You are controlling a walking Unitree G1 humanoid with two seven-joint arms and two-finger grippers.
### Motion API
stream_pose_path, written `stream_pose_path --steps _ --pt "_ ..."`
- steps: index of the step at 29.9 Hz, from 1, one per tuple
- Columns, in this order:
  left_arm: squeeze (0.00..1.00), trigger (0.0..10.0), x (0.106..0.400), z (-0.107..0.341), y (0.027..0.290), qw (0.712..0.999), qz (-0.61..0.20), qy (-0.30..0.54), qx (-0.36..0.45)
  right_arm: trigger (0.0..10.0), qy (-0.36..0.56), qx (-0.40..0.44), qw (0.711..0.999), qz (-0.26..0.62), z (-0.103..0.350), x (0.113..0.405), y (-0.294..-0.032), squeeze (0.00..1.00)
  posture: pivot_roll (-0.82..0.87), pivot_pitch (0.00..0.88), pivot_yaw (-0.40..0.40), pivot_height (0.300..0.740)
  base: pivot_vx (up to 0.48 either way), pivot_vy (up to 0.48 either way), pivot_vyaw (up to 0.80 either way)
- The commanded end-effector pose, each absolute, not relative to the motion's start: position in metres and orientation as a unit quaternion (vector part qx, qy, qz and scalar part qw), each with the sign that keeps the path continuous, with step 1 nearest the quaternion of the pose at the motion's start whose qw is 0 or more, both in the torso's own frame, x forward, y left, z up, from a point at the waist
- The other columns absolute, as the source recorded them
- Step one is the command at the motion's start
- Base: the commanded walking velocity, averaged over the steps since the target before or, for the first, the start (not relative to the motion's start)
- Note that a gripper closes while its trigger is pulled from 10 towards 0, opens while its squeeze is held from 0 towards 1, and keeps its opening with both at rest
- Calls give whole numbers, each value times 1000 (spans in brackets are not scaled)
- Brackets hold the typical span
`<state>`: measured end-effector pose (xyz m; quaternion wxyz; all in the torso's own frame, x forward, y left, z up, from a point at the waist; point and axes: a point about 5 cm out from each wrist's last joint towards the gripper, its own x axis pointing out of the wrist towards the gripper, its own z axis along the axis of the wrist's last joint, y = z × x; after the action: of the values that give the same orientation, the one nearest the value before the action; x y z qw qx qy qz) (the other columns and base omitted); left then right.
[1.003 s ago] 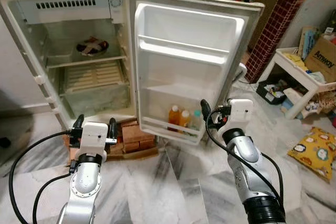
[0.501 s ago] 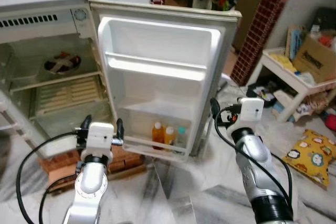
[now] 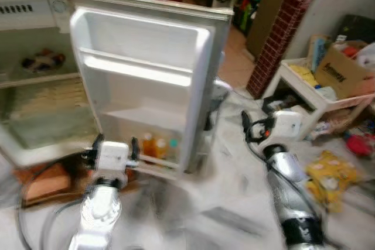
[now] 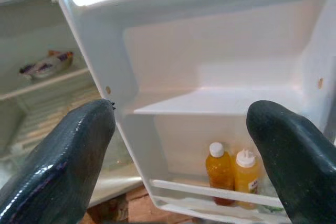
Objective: Restocking fridge
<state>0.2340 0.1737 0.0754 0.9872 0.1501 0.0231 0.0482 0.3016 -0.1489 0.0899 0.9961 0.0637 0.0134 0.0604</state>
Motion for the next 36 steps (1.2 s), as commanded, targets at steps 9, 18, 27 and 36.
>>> stream_pose_path --steps 9,18,27,36 --pt "0 10000 234 79 167 987 54 8 151 10000 -4 55 997 61 96 301 -154 0 101 0 -58 740 0 -53 737" --pt "0 10000 230 79 178 986 83 9 146 10000 15 56 998 31 83 289 -166 0 100 0 -57 740 0 0 719" --pt "0 10000 235 83 174 990 61 -2 126 10000 46 53 998 6 69 282 -169 0 96 0 -54 740 62 0 278" --pt "0 10000 234 81 173 991 54 1 119 10000 40 48 998 -4 73 287 -172 0 103 0 -54 740 343 0 0"
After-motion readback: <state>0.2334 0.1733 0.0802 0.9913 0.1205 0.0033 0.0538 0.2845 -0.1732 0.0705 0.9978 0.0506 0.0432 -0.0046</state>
